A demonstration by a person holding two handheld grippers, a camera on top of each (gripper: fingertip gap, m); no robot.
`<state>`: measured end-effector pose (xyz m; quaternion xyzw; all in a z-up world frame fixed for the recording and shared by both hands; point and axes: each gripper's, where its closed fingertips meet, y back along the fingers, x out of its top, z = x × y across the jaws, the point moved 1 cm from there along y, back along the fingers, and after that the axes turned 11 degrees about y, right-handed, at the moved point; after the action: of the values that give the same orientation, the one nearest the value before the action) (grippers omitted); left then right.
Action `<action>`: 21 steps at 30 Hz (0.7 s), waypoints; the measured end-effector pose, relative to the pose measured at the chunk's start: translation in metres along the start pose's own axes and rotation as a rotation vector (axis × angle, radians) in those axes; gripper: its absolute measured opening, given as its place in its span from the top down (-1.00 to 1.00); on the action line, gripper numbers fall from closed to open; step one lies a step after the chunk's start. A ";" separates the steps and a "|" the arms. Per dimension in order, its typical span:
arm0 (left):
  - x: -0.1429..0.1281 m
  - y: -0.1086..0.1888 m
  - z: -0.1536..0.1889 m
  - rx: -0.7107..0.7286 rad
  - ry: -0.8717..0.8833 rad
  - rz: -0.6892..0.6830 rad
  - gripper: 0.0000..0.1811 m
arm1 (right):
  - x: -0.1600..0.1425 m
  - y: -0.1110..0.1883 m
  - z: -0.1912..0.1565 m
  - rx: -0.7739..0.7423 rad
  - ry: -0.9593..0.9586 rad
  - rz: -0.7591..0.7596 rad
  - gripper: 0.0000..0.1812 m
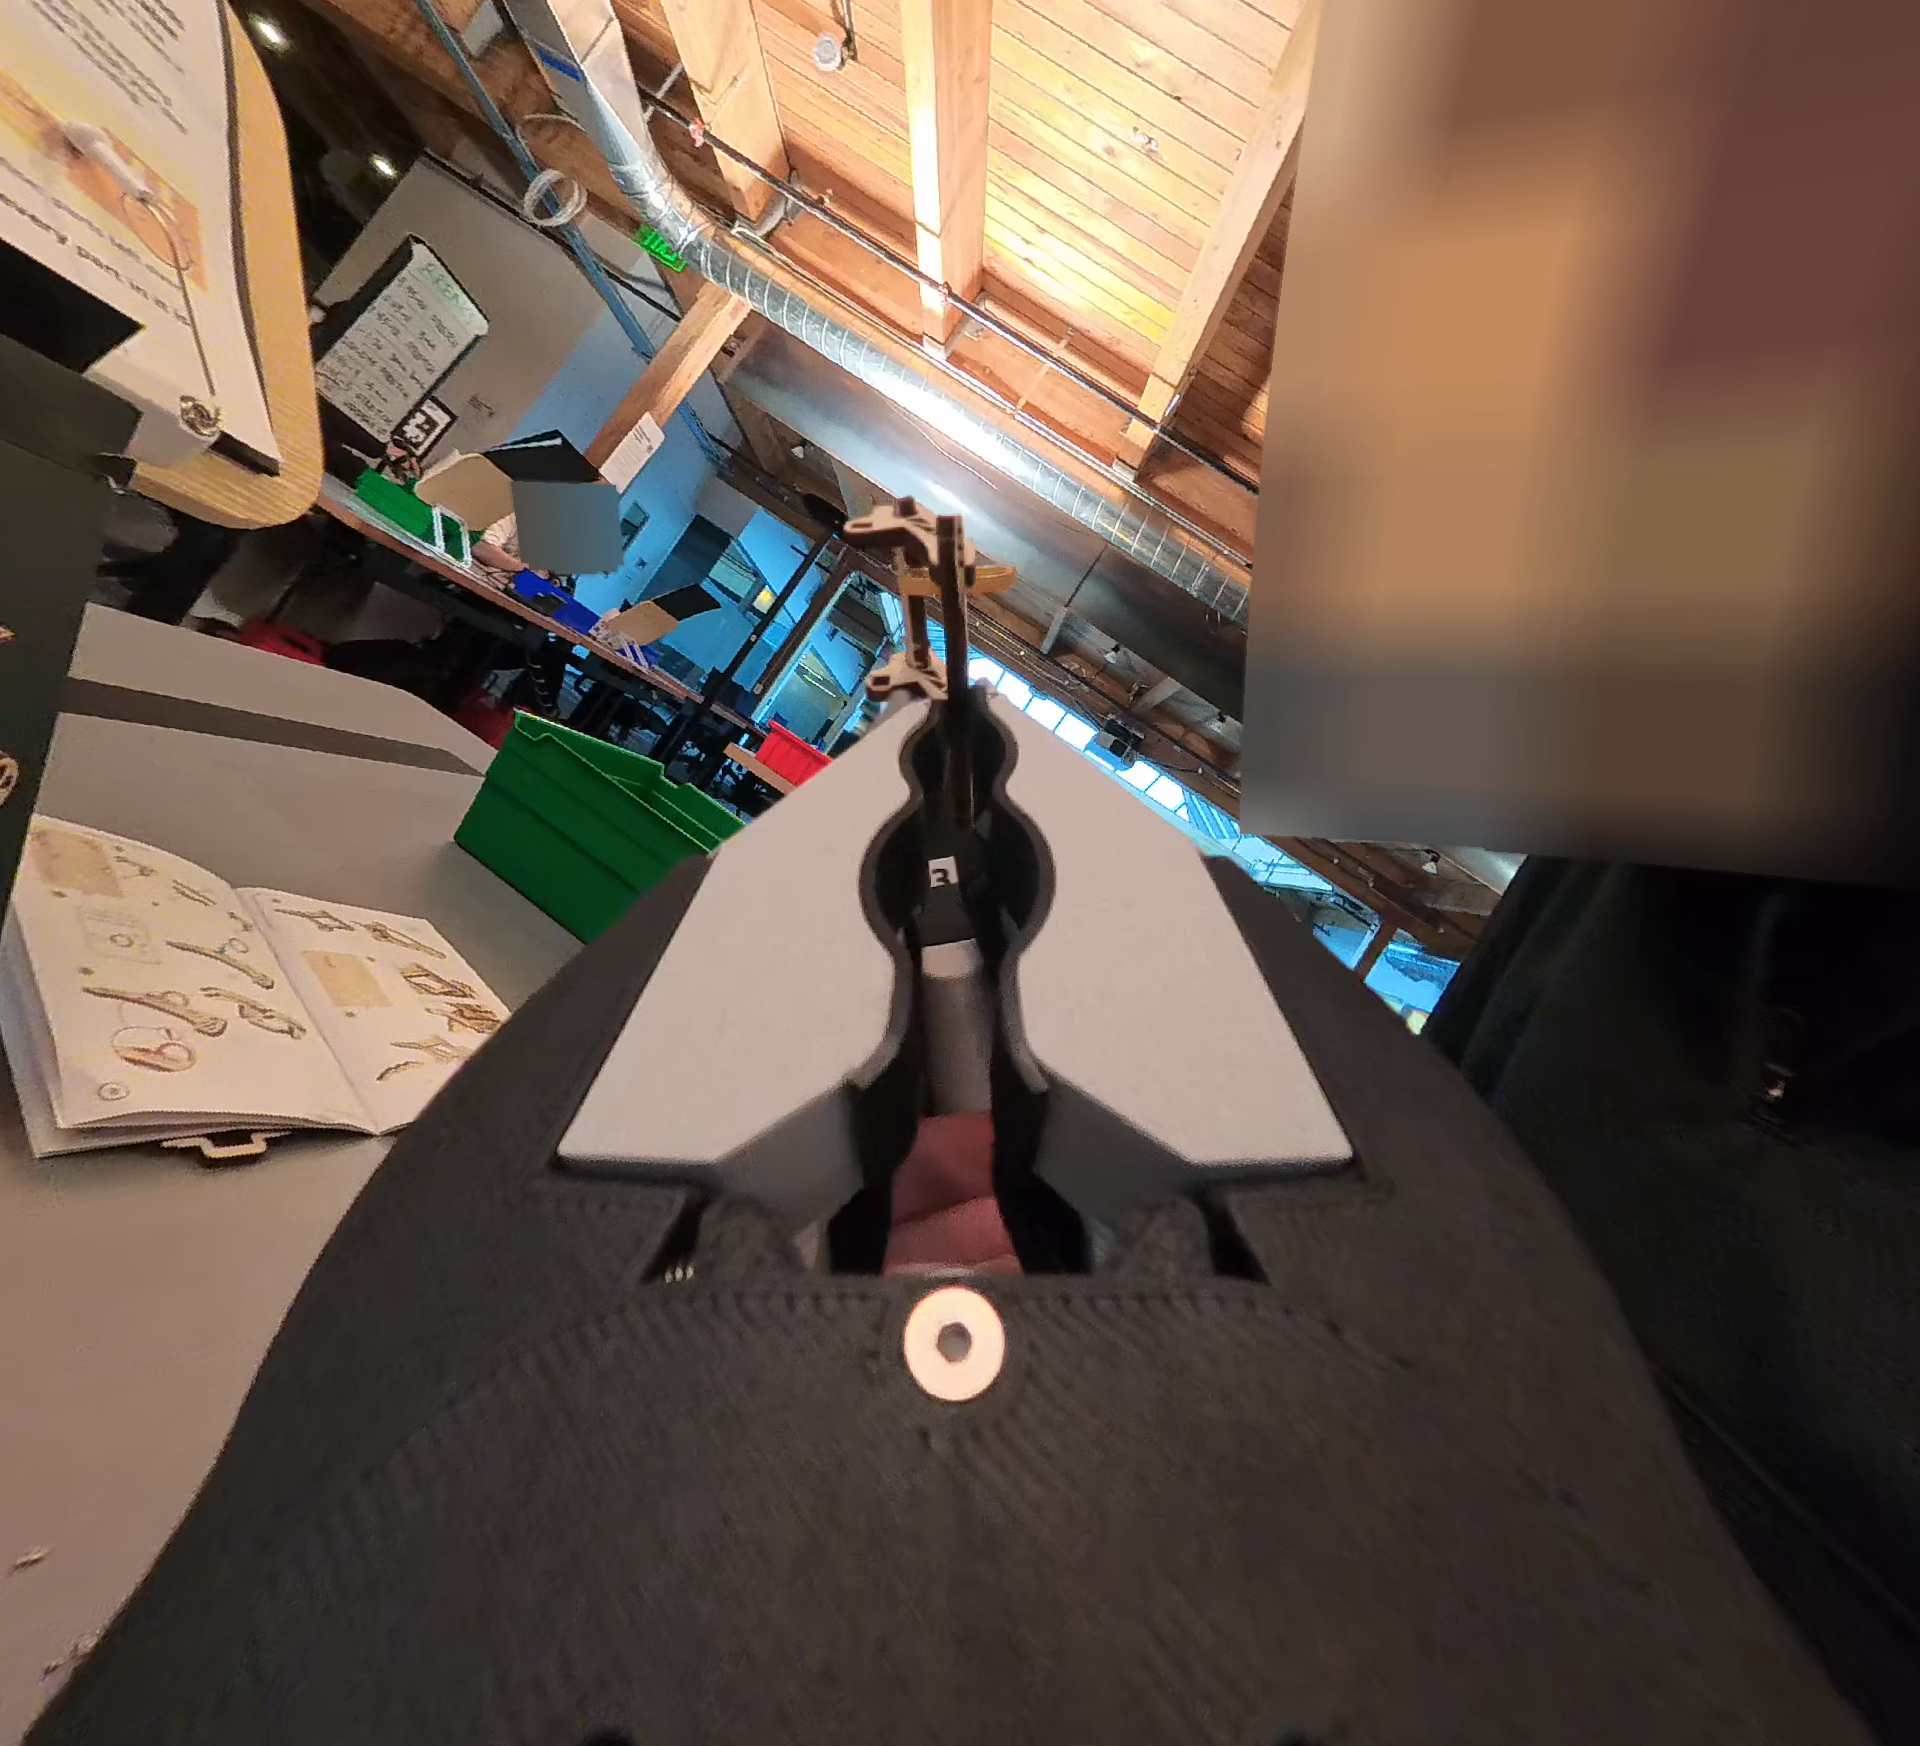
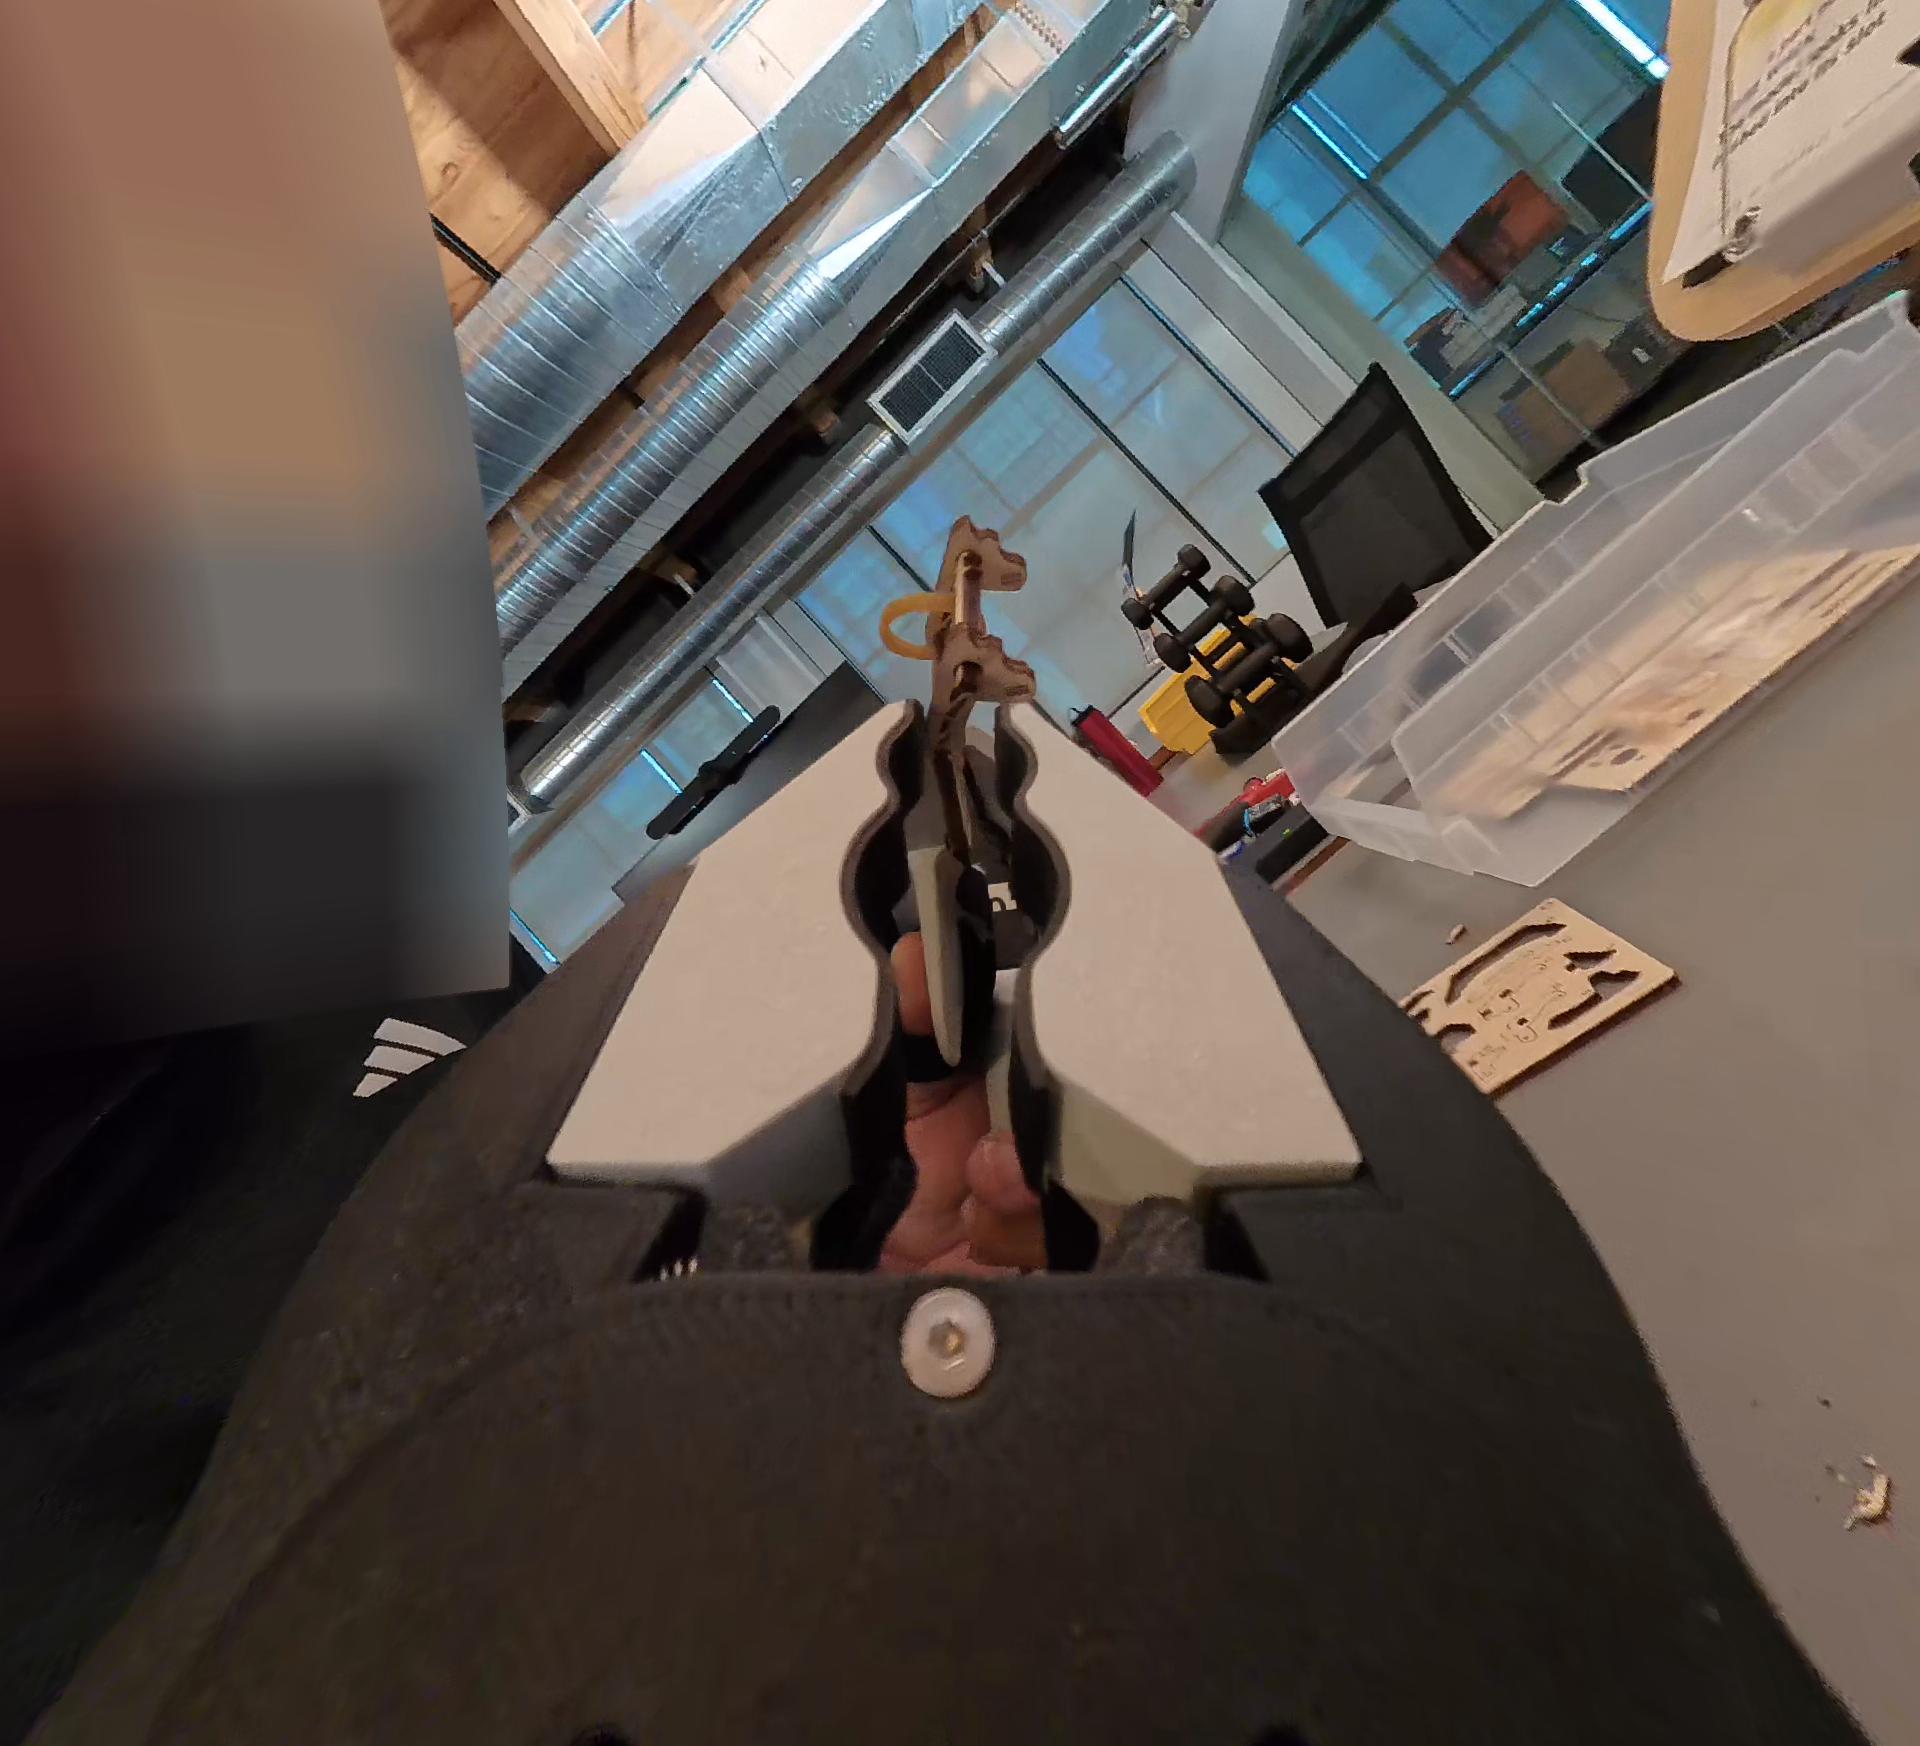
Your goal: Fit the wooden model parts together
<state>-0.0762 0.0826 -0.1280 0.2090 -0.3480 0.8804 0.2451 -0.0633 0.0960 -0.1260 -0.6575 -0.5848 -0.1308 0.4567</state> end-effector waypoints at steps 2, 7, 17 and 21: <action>0.000 0.000 0.000 -0.003 0.011 0.004 0.98 | 0.000 0.000 -0.002 0.004 -0.003 -0.002 0.95; 0.001 -0.001 0.003 -0.002 0.012 0.018 0.98 | 0.000 -0.001 -0.006 0.008 -0.002 -0.013 0.95; 0.006 0.012 -0.006 0.061 0.059 -0.018 1.00 | -0.008 -0.004 0.001 -0.038 0.051 -0.098 0.84; 0.012 0.030 -0.012 0.075 0.189 -0.071 0.99 | -0.008 0.006 0.011 -0.110 0.156 -0.213 0.53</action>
<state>-0.1050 0.0756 -0.1447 0.1461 -0.2824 0.8995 0.2998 -0.0645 0.0995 -0.1404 -0.6037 -0.6060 -0.2611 0.4474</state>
